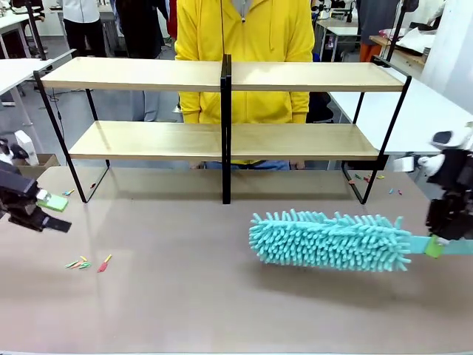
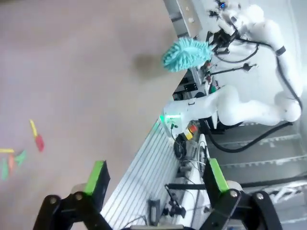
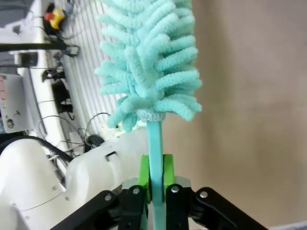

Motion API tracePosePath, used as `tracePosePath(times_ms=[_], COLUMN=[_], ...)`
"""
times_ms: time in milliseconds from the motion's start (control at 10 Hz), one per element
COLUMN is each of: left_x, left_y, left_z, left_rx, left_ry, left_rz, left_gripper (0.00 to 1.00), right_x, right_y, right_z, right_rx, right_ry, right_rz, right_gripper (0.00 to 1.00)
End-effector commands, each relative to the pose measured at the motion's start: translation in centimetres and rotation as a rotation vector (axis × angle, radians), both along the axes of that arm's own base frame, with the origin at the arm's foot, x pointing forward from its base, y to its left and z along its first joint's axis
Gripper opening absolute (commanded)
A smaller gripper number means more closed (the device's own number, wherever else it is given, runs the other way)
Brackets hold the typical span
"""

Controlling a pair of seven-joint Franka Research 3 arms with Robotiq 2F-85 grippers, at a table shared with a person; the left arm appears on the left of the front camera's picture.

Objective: Clean the shelves.
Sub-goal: Place the Duster on the table.

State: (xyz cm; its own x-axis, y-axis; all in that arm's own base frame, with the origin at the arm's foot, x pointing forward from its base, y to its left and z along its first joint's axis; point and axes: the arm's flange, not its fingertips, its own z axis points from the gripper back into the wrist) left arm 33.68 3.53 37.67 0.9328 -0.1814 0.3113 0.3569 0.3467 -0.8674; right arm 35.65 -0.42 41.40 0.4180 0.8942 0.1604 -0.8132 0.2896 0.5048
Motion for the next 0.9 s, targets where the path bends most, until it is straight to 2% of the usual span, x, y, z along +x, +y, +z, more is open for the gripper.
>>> tracePosePath(times_ms=[0,200,300,400,500,600,700,800], left_x=[1.0,1.3,1.5,1.5,1.5,1.5,1.4,1.4], left_y=[0.5,1.1,1.2,0.8,0.9,0.9,0.9,0.8], left_z=[-1.8,-2.1,-2.1,-2.0,-1.6,-1.3,-1.2,-0.8], left_rx=[0.001,0.001,0.008,0.002,0.0,-0.011,-0.005,-0.011], left_ry=[0.074,0.077,0.07,0.068,0.058,0.037,0.025,0.014], left_rz=[0.002,0.02,0.01,0.004,-0.001,-0.022,-0.033,-0.025], left_gripper=[1.0,1.0,1.0,1.0,1.0,1.0,1.0,1.0], right_x=[3.7,5.0,5.0,5.0,4.7,4.3,3.1,1.4], right_y=[1.7,2.6,2.5,1.5,-0.5,-3.5,-6.4,-7.9], right_z=[-1.6,-2.4,-2.6,-2.6,-2.0,-1.1,-0.4,0.3], right_rx=[0.027,-0.032,-0.073,-0.107,-0.08,-0.002,0.143,0.299], right_ry=[-0.043,-0.031,-0.028,-0.06,-0.165,-0.281,-0.373,-0.441], right_rz=[0.098,0.084,0.055,-0.011,-0.129,-0.282,-0.424,-0.485], right_gripper=[0.13,0.13,0.49,0.72,1.0,1.0,1.0,0.95])
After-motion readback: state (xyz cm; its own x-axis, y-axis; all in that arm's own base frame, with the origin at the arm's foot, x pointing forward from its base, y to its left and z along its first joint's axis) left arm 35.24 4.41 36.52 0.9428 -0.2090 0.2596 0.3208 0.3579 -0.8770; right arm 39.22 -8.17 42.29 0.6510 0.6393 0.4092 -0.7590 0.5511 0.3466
